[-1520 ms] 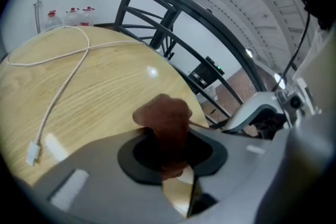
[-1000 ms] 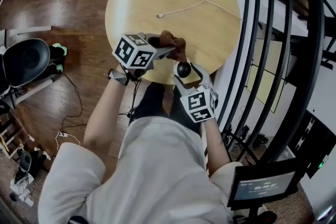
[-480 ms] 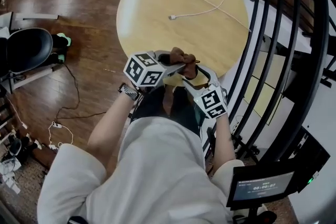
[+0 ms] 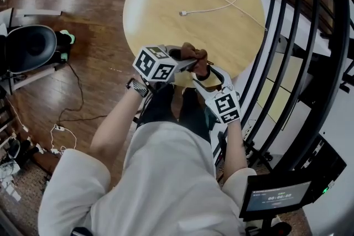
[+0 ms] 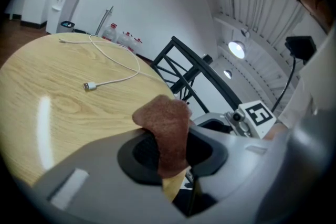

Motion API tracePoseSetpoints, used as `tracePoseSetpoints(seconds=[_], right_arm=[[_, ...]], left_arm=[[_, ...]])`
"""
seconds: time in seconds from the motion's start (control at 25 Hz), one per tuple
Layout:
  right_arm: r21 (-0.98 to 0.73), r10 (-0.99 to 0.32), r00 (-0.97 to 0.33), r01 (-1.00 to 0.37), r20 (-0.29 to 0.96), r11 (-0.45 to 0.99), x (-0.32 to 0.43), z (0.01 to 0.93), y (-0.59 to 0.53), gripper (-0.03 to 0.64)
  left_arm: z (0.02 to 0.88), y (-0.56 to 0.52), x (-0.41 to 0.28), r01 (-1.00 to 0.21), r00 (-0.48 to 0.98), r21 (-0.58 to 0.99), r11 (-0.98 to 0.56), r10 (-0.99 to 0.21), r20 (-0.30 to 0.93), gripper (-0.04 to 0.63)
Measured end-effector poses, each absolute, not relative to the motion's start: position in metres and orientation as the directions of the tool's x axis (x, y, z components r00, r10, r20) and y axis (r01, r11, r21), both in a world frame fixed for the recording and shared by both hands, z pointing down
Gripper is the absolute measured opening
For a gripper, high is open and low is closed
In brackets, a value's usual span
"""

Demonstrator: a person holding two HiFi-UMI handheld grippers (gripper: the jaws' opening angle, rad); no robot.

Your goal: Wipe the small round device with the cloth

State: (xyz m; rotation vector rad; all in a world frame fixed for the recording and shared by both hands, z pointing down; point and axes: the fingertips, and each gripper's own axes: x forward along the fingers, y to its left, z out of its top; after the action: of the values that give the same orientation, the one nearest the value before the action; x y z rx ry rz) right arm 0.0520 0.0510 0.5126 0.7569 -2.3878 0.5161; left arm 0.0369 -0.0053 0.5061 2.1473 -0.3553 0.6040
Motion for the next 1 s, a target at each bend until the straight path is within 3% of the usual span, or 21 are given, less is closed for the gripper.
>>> tracePoseSetpoints(seconds=[0.44,0.76,1.0], right_arm=[[-0.185,-0.413,-0.680,-0.626,0.606,0.757,0.052,0.510,0.050,0.296],[-0.190,-0.444,-0.675,-0.650,0.589,0.736,0.054,0.510,0.046,0.296],[-0.199,-0.522,-0.648,-0.712,0.554,0.673,0.068,0.521,0.029,0.296]], left_arm=[[0.538,-0.008,0.036,-0.494,0.742,0.549,-0.674,0.003,0.671,0.103],[0.565,-0.010,0.034,-0.532,0.588,0.414,-0.739,0.030,0.808,0.103],[0.570,-0.030,0.041,-0.572,0.604,0.373,-0.731,-0.067,0.794,0.104]])
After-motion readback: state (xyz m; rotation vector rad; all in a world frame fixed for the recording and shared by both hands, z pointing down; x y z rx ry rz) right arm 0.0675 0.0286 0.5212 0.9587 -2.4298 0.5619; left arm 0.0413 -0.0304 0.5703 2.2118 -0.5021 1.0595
